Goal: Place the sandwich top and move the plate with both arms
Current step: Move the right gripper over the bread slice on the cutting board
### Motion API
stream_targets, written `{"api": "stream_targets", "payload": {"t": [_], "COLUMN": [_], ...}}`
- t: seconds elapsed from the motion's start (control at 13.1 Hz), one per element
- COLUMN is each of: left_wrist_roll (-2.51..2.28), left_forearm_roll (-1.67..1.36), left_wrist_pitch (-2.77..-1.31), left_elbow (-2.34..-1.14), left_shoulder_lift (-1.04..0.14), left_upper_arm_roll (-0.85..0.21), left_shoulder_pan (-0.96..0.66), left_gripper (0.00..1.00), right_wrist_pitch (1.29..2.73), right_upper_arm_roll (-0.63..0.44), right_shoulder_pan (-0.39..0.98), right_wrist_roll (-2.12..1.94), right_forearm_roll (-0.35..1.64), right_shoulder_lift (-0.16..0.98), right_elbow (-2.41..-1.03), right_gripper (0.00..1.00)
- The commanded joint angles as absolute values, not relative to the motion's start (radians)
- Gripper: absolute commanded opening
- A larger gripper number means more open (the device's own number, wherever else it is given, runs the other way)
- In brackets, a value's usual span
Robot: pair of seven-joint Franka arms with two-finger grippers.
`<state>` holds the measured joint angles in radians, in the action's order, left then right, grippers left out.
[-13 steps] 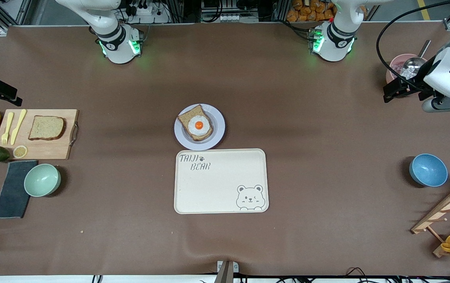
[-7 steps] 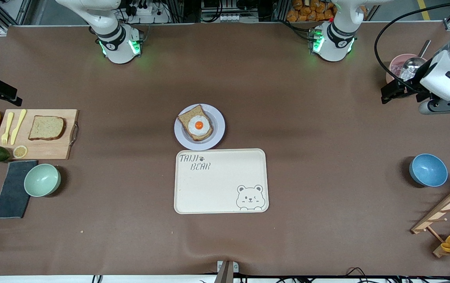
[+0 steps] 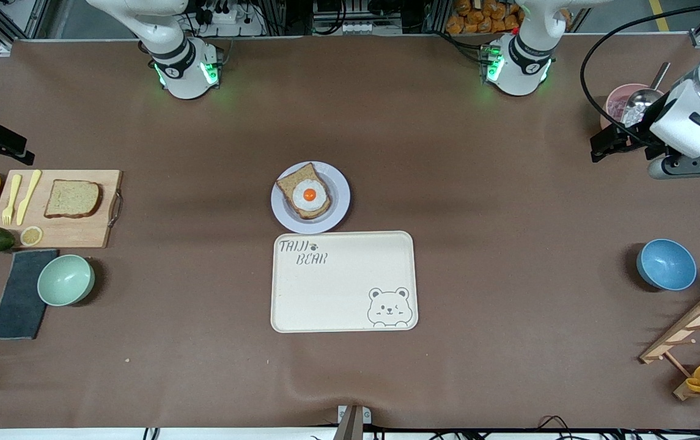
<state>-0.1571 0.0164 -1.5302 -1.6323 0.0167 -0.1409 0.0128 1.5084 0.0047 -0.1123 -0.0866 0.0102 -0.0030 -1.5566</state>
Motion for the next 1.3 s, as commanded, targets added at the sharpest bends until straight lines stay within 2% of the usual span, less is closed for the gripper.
{"api": "stream_targets", "payload": {"t": [0.0, 0.53, 0.92, 1.22], "left_wrist_roll": [-0.14, -0.138, -0.133, -0.133], "left_forearm_roll": [-0.002, -0.002, -0.002, -0.002], "left_wrist_pitch": [-1.536, -1.536, -1.534, -1.529], "left_elbow": [-1.634, -1.634, -1.629, -1.631], "left_shoulder_lift": [0.018, 0.018, 0.02, 0.026], "left_upper_arm_roll": [-0.143, -0.143, -0.141, -0.138], "left_shoulder_pan": [0.018, 0.02, 0.021, 0.021], "left_gripper": [1.0, 1.0, 1.0, 1.0], "right_wrist_pitch": [1.499, 1.509, 1.539, 1.604], "right_upper_arm_roll": [0.011, 0.015, 0.015, 0.014], "right_shoulder_pan": [-0.12, -0.098, 0.026, 0.057], "right_wrist_roll": [-0.083, -0.089, -0.08, -0.074], "right_forearm_roll": [0.021, 0.006, 0.005, 0.011], "right_shoulder_lift": [-0.011, 0.011, 0.194, 0.288], "right_elbow": [-1.551, -1.549, -1.488, -1.471], "right_gripper": [1.0, 1.0, 1.0, 1.0]}}
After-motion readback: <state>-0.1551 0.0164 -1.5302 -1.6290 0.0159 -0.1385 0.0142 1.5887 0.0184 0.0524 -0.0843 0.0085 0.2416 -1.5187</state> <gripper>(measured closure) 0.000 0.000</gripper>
